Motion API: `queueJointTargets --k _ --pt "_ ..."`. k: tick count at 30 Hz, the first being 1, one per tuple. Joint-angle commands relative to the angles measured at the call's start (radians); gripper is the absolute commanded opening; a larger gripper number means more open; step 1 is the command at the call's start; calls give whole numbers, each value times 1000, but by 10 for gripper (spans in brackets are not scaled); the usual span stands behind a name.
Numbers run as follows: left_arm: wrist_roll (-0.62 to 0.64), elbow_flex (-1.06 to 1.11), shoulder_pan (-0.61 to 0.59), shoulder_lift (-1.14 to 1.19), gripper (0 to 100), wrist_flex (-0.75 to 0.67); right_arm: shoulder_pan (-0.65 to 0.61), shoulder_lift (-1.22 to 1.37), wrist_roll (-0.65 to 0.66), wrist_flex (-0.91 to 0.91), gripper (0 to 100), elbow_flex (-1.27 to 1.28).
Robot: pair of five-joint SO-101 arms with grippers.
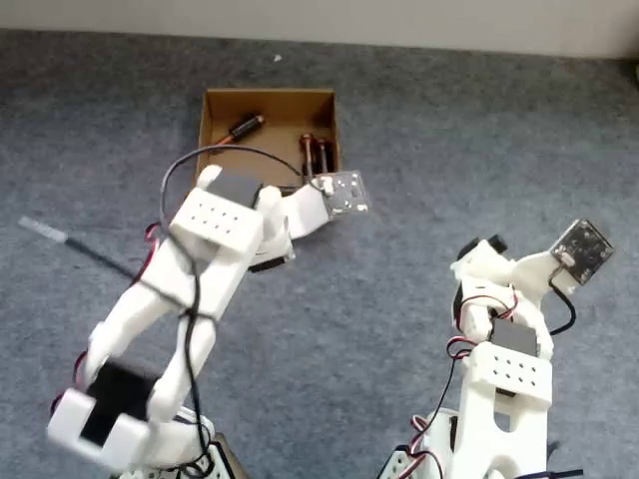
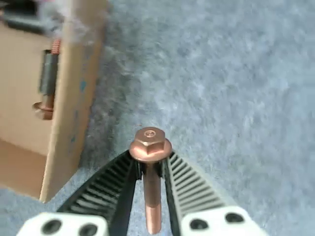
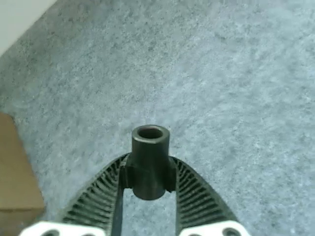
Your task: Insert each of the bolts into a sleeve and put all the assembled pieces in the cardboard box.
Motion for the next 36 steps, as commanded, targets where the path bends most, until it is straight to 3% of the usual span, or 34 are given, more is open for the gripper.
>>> queueJointTargets --k 1,8,13,26,36 --pt "167 177 18 -219 5 -201 -58 -39 57 -19 4 -4" --pt "459 354 10 -467 5 -342 -90 -56 58 -15 5 -2" --pt "621 446 8 -596 5 -422 -159 -277 61 7 5 93" --pt "813 533 -5 -937 5 -473 -443 -915 287 8 5 455" --pt "895 535 108 -1086 5 -473 -696 -940 356 7 5 527"
